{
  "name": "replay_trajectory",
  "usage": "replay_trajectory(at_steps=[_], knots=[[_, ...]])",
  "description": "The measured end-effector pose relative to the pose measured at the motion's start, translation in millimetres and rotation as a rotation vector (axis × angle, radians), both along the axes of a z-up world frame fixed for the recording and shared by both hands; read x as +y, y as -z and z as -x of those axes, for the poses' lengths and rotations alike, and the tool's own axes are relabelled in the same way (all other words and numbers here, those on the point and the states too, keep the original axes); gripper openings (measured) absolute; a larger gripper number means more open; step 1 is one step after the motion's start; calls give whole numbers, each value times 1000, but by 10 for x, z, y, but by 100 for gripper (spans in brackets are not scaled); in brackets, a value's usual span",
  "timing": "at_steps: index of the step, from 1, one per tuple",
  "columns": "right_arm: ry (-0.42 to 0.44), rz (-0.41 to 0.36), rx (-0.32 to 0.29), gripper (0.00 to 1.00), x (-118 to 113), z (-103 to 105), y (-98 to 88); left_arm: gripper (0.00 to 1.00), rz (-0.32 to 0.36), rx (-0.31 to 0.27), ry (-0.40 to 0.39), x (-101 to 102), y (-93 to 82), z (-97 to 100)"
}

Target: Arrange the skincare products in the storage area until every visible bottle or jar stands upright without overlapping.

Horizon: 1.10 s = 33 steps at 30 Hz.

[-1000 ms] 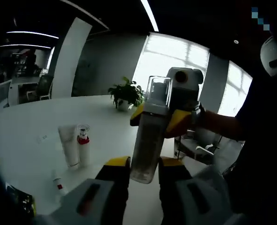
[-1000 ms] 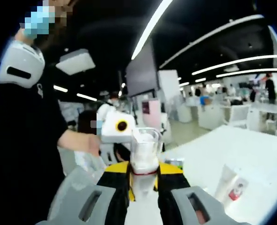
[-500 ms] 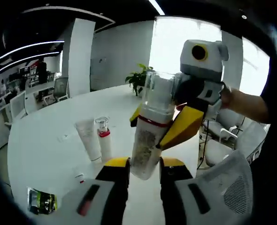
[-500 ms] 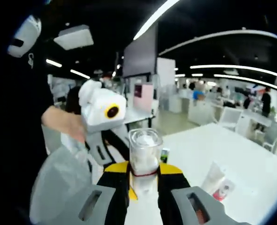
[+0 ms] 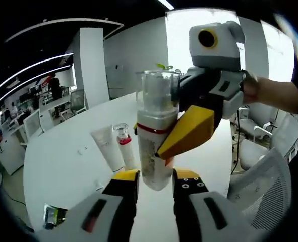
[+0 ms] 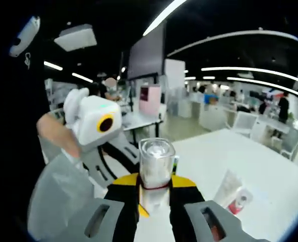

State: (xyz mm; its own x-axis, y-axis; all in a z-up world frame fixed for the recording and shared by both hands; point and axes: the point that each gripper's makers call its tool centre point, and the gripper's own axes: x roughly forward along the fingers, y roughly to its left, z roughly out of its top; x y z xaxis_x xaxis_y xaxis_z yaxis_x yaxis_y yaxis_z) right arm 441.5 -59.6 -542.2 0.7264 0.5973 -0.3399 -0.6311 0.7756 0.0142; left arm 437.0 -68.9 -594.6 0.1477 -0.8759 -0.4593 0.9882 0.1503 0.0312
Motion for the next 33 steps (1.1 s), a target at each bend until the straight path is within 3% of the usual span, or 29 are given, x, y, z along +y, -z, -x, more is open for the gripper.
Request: replay_trajectory(at_steps=[3, 8, 17, 22, 25, 33], knots=[[15, -7, 8, 15, -47, -30, 58, 43, 19, 42, -10, 47, 11, 13], [26, -19, 28, 15, -83, -53, 167, 62, -8, 50, -16, 122, 74, -5], [47, -20, 50, 15, -135, -133, 373, 87, -41, 78, -45, 318, 167, -87], [55, -5, 55, 15, -167, -169, 480, 95, -45, 60, -56, 477, 189, -138], [53, -3, 58, 15, -173, -176, 530, 99, -65, 88, -62, 607, 235, -152], [64, -4, 61, 15, -237, -236, 649, 99, -84, 90, -96, 808, 286, -231]])
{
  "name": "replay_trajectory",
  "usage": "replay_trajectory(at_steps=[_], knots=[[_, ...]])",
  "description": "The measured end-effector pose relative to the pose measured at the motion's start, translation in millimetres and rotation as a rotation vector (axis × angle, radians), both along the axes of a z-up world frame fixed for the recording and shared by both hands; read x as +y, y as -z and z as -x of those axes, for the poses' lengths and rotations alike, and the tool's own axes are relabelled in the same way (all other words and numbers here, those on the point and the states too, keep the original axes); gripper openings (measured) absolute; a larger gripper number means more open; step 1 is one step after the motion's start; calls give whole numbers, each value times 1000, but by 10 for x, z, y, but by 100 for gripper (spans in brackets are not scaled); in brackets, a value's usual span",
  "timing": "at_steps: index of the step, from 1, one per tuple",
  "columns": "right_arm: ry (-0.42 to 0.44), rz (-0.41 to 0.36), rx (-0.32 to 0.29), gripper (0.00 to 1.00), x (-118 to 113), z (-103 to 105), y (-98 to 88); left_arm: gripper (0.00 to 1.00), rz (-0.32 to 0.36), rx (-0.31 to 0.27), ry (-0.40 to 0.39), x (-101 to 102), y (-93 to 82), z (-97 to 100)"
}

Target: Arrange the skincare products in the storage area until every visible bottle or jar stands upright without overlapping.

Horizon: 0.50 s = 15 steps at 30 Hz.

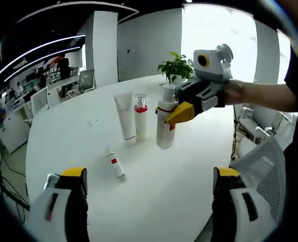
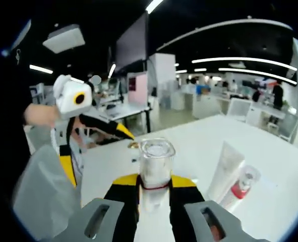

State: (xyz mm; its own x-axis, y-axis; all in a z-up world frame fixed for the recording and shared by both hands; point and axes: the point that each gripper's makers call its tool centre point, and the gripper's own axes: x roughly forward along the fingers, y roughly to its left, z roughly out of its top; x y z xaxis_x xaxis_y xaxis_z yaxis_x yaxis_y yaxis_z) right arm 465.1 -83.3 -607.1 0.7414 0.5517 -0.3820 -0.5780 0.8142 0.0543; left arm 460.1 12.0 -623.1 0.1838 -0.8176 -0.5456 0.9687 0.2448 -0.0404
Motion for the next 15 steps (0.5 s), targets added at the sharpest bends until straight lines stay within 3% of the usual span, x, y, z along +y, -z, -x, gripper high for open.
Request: replay_trajectory(at_steps=[15], knots=[[42, 54, -24, 15, -199, -285, 298, 99, -13, 38, -20, 117, 151, -18]])
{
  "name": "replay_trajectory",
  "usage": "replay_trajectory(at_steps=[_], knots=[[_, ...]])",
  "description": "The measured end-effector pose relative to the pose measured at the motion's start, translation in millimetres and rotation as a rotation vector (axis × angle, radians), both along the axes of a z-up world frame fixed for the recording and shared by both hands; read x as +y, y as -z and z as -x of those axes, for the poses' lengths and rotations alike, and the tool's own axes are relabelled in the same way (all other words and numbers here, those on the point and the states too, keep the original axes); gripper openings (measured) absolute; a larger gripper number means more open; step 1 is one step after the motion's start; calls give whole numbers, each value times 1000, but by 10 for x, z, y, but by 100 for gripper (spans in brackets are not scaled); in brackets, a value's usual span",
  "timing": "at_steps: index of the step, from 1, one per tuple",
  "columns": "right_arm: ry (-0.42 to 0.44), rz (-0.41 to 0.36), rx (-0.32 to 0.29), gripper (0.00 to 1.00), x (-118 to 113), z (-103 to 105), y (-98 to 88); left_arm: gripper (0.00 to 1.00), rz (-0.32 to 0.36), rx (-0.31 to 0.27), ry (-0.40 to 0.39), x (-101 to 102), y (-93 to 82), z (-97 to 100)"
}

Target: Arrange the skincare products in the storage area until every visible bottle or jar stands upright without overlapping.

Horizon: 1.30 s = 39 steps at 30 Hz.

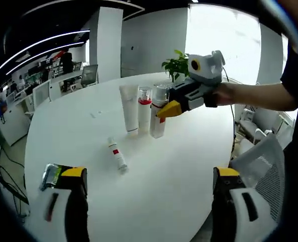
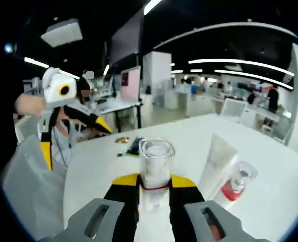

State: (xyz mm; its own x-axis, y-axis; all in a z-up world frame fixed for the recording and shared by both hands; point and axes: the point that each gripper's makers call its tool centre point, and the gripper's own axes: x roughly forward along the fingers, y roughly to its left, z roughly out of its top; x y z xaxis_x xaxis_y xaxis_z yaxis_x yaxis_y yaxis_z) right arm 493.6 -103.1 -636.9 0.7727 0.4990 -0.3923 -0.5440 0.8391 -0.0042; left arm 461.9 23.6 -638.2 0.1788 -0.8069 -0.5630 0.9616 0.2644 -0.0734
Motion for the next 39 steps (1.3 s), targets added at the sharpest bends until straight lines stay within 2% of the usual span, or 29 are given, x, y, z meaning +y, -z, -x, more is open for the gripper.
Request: replay_trajectory(at_steps=[7, 12, 19, 24, 39], knots=[[-9, -6, 8, 15, -50, -114, 151, 98, -15, 3, -18, 39, 49, -134], [-4, -2, 26, 15, -121, -181, 328, 97, -47, 14, -29, 93, 184, -212], [7, 35, 22, 15, -218, -309, 505, 97, -57, 41, -37, 107, 301, -222], [12, 29, 24, 15, -251, -384, 584, 96, -63, 55, -44, 120, 374, -237], [24, 49, 46, 15, -295, -462, 815, 95, -98, 77, -65, 182, 551, -281]])
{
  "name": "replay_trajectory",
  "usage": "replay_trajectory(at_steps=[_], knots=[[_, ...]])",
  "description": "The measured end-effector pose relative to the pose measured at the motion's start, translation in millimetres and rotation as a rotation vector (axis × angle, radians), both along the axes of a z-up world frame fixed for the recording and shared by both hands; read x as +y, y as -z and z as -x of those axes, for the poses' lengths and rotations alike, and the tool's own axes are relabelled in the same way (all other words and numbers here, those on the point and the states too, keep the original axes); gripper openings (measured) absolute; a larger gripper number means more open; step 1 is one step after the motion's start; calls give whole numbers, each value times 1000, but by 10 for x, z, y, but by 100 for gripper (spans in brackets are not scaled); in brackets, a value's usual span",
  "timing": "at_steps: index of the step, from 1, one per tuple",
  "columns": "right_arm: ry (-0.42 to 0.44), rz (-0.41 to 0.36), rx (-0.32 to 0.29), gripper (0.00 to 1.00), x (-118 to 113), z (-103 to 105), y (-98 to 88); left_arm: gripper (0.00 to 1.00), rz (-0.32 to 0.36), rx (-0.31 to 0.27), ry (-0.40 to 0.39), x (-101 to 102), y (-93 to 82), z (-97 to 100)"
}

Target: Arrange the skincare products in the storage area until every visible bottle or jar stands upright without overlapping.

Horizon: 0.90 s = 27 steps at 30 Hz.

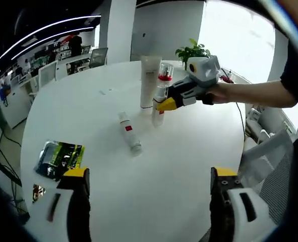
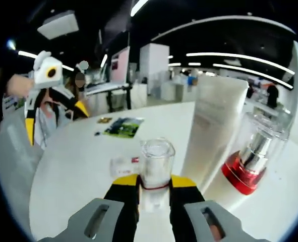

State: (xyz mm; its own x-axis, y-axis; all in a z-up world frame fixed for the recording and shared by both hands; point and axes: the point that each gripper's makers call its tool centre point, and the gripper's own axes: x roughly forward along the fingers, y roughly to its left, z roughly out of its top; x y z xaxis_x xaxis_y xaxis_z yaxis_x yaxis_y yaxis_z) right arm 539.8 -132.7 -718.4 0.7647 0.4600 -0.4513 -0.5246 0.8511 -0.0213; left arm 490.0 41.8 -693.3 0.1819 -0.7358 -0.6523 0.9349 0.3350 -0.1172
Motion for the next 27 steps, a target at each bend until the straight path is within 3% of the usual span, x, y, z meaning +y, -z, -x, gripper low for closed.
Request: replay_trajectory(at_steps=[16, 27], knots=[[-2, -3, -12, 15, -60, -84, 12, 94, -3, 2, 22, -62, 39, 0], [30, -56, 14, 16, -119, -129, 21, 94, -15, -1, 33, -71, 70, 15]])
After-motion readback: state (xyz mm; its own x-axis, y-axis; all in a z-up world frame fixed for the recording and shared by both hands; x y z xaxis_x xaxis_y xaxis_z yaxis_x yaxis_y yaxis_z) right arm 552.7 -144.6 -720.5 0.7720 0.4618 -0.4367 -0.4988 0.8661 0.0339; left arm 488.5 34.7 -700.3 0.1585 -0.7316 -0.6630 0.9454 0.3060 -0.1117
